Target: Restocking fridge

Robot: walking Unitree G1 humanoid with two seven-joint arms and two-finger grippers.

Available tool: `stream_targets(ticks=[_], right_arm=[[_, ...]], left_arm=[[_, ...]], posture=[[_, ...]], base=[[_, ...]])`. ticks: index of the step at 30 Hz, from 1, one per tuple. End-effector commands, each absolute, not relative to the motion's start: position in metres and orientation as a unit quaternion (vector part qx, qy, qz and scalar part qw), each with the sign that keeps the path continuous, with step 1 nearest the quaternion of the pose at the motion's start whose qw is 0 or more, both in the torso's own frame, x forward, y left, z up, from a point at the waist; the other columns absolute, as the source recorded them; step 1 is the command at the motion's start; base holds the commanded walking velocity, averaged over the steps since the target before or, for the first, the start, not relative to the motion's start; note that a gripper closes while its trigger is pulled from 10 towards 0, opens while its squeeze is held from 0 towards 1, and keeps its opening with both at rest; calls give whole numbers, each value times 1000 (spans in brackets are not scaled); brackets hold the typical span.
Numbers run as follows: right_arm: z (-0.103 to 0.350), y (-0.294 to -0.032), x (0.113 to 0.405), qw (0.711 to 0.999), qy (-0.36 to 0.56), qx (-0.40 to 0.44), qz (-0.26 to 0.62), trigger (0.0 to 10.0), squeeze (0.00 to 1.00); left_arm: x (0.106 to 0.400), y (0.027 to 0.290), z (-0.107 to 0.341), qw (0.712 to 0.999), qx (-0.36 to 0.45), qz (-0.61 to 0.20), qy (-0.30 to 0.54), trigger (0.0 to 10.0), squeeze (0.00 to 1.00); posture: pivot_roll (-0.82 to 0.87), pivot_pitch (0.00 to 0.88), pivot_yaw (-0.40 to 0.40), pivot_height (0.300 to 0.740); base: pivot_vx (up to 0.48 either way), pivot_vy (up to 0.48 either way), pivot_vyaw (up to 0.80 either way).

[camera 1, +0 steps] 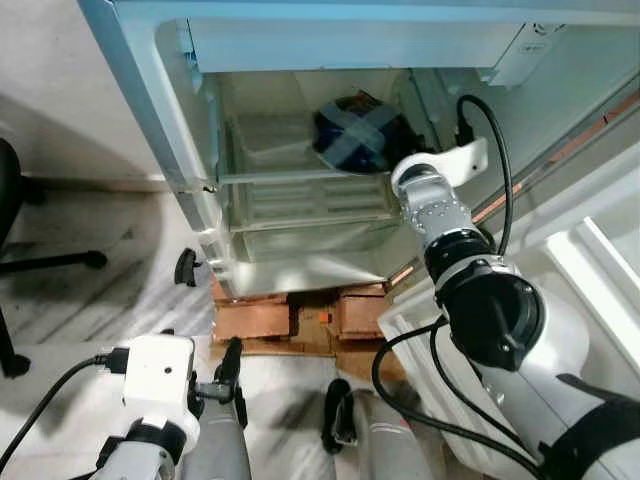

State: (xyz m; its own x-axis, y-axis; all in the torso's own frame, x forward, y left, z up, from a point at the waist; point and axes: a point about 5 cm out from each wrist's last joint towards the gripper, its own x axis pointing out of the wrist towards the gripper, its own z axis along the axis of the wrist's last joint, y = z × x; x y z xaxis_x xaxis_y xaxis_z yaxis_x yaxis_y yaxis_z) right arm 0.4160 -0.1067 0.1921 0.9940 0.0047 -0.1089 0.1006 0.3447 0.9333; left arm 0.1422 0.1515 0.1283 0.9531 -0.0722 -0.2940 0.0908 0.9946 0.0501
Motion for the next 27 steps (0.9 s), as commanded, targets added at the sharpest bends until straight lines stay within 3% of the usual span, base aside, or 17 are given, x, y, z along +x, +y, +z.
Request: stream_targets(ticks=[1,6,10,12,17,27], right_arm=[[188,-105,415,817,53,574,-22,10000,1000],[183,-106,413,823,55,565,-6,10000,1000],[181,-105,413,851,59,522,18,10000,1000],[177,-109,411,884,62,462,27,10000,1000],[171,-115,410,918,64,388,40,10000,1000],[165,-124,405,953,56,269,132,10000,1000]], left_arm=[[139,153,122,986,30,-33,163,10000,0],[145,151,120,987,28,-33,157,10000,0],[155,152,120,988,31,-36,147,10000,0],[160,153,119,989,32,-33,140,10000,0],[167,152,117,990,31,-33,132,10000,0],[197,150,117,995,32,-38,91,10000,0]], posture=[[342,306,-157,740],[336,282,-159,740],[326,259,-157,740],[315,248,-160,740],[296,224,-164,740],[256,137,-154,740]], base=[[0,0,0],[0,0,0],[0,0,0],[0,0,0],[0,0,0],[0,0,0]])
